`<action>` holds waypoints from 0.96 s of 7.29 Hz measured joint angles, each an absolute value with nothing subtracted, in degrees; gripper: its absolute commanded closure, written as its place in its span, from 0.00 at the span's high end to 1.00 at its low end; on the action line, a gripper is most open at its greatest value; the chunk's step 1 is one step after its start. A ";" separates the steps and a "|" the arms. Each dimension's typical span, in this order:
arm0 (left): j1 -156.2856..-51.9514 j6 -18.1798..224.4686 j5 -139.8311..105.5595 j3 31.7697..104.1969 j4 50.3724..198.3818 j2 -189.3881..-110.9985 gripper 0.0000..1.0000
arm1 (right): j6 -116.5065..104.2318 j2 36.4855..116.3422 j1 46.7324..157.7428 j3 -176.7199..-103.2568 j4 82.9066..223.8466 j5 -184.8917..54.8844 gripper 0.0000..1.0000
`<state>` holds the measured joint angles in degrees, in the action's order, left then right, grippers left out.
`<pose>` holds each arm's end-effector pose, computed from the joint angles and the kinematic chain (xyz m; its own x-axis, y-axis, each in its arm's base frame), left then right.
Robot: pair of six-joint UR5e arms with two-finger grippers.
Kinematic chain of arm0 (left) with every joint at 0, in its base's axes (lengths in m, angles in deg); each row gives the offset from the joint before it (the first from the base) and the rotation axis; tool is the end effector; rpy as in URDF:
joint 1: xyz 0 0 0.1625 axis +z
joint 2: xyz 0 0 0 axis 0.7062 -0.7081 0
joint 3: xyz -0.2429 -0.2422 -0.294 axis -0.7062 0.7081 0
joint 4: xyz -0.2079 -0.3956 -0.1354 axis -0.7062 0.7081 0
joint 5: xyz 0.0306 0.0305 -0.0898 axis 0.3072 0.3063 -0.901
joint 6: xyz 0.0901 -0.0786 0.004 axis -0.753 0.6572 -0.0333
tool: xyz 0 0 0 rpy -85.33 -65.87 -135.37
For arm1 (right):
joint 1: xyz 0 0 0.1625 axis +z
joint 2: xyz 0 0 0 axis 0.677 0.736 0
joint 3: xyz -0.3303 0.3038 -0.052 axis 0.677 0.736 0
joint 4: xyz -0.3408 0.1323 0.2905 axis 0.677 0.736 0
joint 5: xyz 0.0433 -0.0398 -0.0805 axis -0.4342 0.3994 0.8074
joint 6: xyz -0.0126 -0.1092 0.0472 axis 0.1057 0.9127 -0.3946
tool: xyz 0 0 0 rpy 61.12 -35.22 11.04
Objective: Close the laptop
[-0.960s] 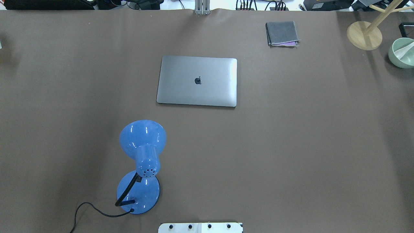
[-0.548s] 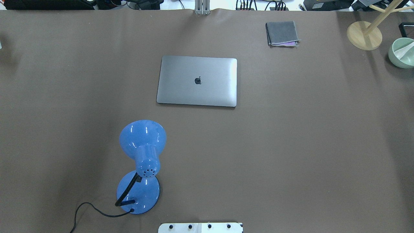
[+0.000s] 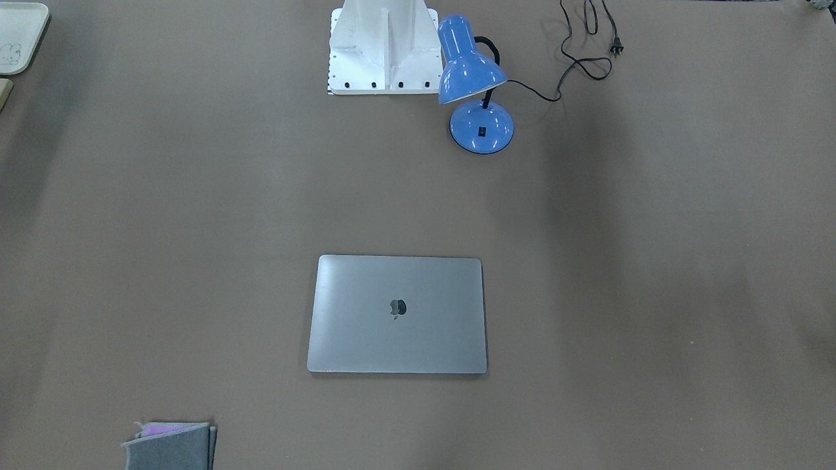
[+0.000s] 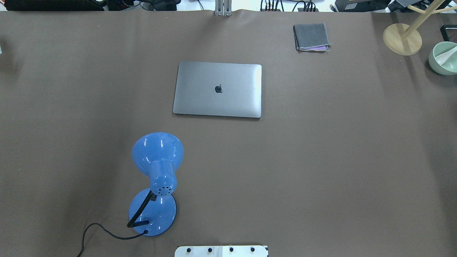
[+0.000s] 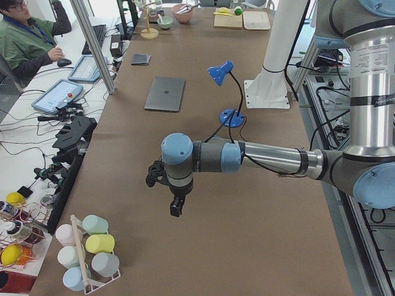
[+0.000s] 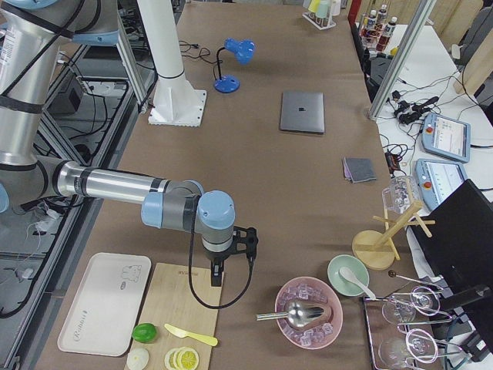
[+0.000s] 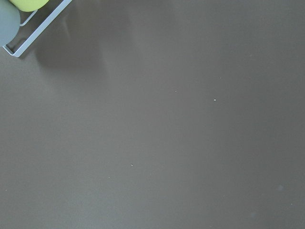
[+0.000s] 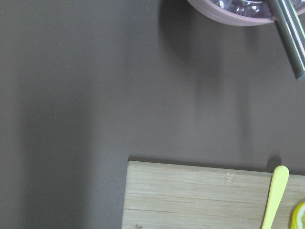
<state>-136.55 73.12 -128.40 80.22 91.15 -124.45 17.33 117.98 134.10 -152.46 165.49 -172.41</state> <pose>-0.0660 -0.4939 0.6442 0.7151 0.2448 -0.6548 -0.1660 0.9693 0.1812 0.0655 -0.3705 0.7292 0.7571 -0.0466 0.6517 0.0663 0.9978 -0.0056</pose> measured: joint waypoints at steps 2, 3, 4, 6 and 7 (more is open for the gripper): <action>-136.58 73.12 -128.40 80.26 91.15 -124.45 0.98 | 17.38 118.23 134.10 -152.52 165.49 -173.08 1.00; -136.59 73.12 -128.40 80.23 91.15 -124.45 0.98 | 17.39 118.31 134.10 -152.53 165.49 -173.16 1.00; -136.59 73.12 -128.41 80.21 91.15 -124.45 0.98 | 17.39 118.38 134.10 -152.53 165.49 -173.19 1.00; -136.59 73.12 -128.40 80.20 91.15 -124.45 0.98 | 18.13 118.53 134.10 -152.51 165.51 -173.20 1.00; -136.58 73.12 -128.41 80.20 91.15 -124.45 0.98 | 19.66 118.63 134.10 -152.49 165.54 -173.20 1.00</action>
<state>-136.58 73.12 -128.41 80.20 91.15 -124.45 19.66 118.63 134.10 -152.49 165.54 -173.20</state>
